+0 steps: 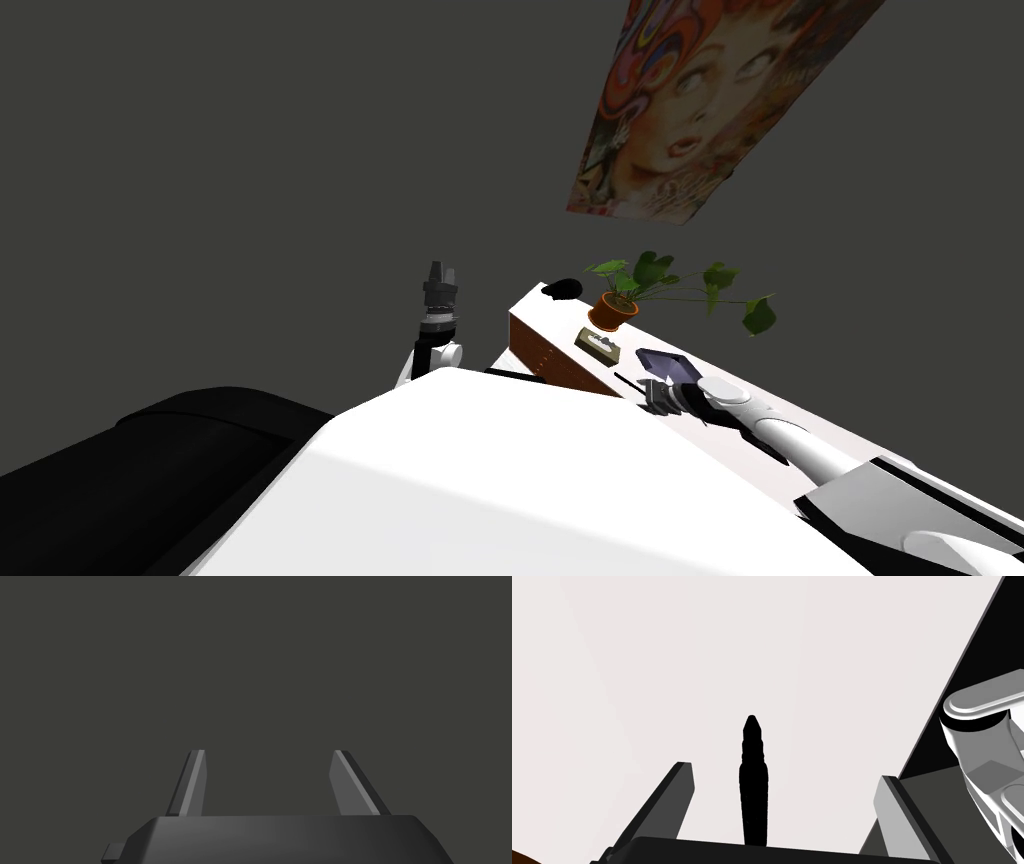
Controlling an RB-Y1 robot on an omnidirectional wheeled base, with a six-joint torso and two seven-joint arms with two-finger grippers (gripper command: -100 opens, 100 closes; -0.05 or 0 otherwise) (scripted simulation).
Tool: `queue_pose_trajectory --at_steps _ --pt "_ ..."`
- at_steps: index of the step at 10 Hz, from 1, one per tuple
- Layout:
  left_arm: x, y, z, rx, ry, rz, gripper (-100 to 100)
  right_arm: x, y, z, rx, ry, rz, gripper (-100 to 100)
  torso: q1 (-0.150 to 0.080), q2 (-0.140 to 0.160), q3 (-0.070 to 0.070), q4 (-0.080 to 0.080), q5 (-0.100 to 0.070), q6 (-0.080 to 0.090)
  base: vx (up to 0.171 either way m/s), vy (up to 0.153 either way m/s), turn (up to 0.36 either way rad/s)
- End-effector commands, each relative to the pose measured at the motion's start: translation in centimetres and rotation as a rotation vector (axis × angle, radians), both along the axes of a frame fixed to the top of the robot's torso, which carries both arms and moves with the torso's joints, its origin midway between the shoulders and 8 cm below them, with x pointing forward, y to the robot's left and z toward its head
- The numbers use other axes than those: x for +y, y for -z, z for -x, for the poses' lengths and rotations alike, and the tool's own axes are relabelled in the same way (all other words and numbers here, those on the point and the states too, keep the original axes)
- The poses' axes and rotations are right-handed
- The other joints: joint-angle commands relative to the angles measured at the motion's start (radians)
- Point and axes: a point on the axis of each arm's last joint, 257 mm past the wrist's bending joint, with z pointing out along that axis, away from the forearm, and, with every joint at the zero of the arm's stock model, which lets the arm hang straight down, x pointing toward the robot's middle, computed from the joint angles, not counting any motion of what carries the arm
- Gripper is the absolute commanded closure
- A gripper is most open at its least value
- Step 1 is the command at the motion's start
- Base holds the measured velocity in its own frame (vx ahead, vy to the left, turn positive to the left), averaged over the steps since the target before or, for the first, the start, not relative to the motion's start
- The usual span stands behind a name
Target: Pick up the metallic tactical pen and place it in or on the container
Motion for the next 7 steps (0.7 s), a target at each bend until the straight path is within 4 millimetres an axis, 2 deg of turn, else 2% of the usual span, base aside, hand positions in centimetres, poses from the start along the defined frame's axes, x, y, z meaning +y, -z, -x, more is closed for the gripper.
queue_pose_trajectory --at_steps 1,2,5,6,7 --pt "0.0 0.0 0.0 0.000 0.000 0.000 0 -0.1 0.0 0.0 -0.011 0.016 -0.006 -100 0.000 0.000 0.000 0.000 0.000 0.000 0.006 0.008 0.002" --pt "0.0 0.0 0.0 0.001 0.001 0.000 0 -1.9 0.2 1.7 0.006 0.015 0.030 -100 0.000 -0.001 0.000 0.000 -0.001 -0.001 0.009 0.017 0.052" --pt "-0.7 0.2 -0.2 0.005 0.018 0.003 0 -1.5 0.0 1.1 -0.017 0.035 0.009 -100 0.002 -0.002 -0.002 -0.003 -0.004 -0.009 0.008 0.014 0.039" --pt "-0.7 0.2 -0.2 0.006 0.020 0.003 0 -3.3 0.0 2.6 -0.007 0.035 0.046 -100 0.003 -0.002 -0.002 -0.002 -0.004 -0.010 0.012 0.022 0.076" --pt "-0.9 0.2 -0.3 0.007 0.025 0.004 0 -3.0 -0.1 2.1 -0.023 0.054 0.031 -100 0.004 -0.002 -0.003 -0.003 -0.005 -0.013 0.012 0.019 0.053"
